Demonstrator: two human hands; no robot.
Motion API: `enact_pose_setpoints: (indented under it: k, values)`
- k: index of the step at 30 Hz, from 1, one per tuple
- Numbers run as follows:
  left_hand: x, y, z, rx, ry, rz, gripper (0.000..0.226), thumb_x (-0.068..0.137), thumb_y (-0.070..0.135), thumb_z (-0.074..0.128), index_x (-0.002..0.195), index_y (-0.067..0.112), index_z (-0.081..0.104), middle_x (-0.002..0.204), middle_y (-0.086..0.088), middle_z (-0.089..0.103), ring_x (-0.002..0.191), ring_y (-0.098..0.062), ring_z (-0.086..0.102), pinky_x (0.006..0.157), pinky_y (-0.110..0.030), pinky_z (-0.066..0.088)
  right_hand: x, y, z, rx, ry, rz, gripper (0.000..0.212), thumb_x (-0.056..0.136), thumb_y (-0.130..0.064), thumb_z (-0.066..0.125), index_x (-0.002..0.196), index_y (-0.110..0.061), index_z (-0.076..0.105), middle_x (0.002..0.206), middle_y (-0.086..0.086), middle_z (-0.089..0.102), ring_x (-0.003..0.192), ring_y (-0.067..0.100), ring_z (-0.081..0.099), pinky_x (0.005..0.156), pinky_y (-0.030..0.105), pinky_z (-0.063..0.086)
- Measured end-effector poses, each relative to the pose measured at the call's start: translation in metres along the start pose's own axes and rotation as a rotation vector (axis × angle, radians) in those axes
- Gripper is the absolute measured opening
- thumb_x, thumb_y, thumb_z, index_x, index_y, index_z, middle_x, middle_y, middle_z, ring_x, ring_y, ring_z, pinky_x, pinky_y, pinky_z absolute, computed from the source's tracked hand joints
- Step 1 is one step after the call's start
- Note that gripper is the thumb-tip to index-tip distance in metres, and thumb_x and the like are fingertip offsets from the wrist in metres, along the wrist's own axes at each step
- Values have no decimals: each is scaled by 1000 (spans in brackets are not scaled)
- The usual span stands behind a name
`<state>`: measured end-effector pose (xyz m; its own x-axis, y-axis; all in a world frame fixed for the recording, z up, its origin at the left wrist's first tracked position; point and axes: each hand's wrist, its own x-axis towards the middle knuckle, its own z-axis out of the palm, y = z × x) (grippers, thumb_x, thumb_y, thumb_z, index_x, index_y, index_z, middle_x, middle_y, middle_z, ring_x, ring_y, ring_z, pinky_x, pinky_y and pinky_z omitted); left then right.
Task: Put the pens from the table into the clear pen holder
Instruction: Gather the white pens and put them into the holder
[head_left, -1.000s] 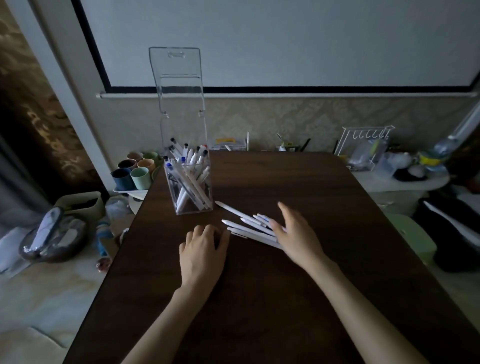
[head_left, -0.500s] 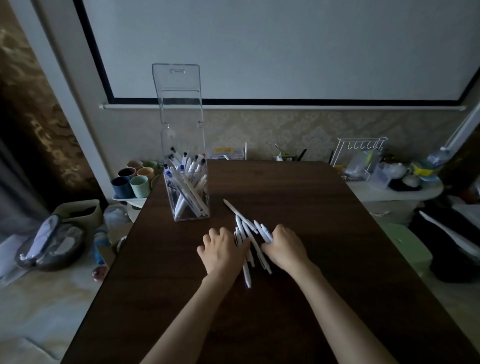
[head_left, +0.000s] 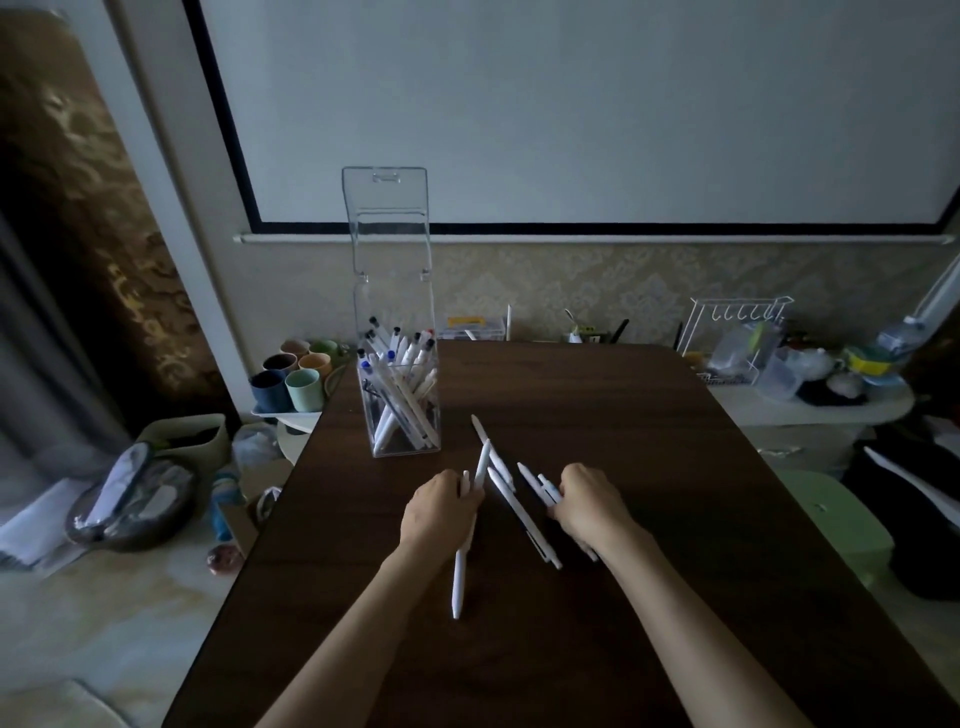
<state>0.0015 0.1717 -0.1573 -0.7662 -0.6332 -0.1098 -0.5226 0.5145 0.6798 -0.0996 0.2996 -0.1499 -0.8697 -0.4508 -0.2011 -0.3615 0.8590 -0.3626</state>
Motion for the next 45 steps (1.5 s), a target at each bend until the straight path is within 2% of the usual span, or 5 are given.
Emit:
enact_pose_setpoints:
  k: [15, 30, 35, 42, 45]
  values:
    - [19, 31, -153, -487, 351, 416, 10, 80, 14, 67, 72, 18, 62, 61, 1, 60, 46, 0, 54, 45, -9, 43, 13, -5, -4, 78, 36, 4, 28, 78, -15, 65, 63, -14, 42, 68, 0, 50, 64, 17, 54, 49, 23, 33]
    - [86, 19, -179, -468, 479, 401, 16, 80, 16, 68, 70, 26, 60, 65, -1, 62, 60, -20, 58, 61, -40, 51, 41, -112, -98, 1321, 349, -602, 13, 85, -4, 60, 81, -15, 57, 82, 6, 67, 69, 5, 66, 61, 16, 52]
    - [95, -3, -150, -302, 442, 384, 11, 78, 14, 70, 76, 6, 63, 61, 6, 58, 57, -16, 54, 52, -15, 41, 60, -147, -79, 1097, 397, -650, 9, 85, -7, 61, 81, -7, 53, 79, 13, 64, 69, 15, 63, 63, 28, 53]
    - [94, -9, -132, -277, 384, 431, 24, 77, 21, 70, 96, 12, 58, 81, 5, 58, 71, -18, 56, 61, -26, 47, 71, -161, -40, 729, 388, -635, 13, 83, -11, 63, 82, -9, 50, 71, 7, 55, 64, 22, 56, 56, 31, 44]
    - [95, -2, -139, -282, 454, 556, 57, 79, 13, 67, 130, 13, 41, 107, 1, 53, 79, -16, 60, 70, -28, 53, 67, -165, -39, 810, 401, -707, 39, 85, -8, 61, 119, -14, 42, 79, 8, 55, 66, 22, 58, 57, 32, 51]
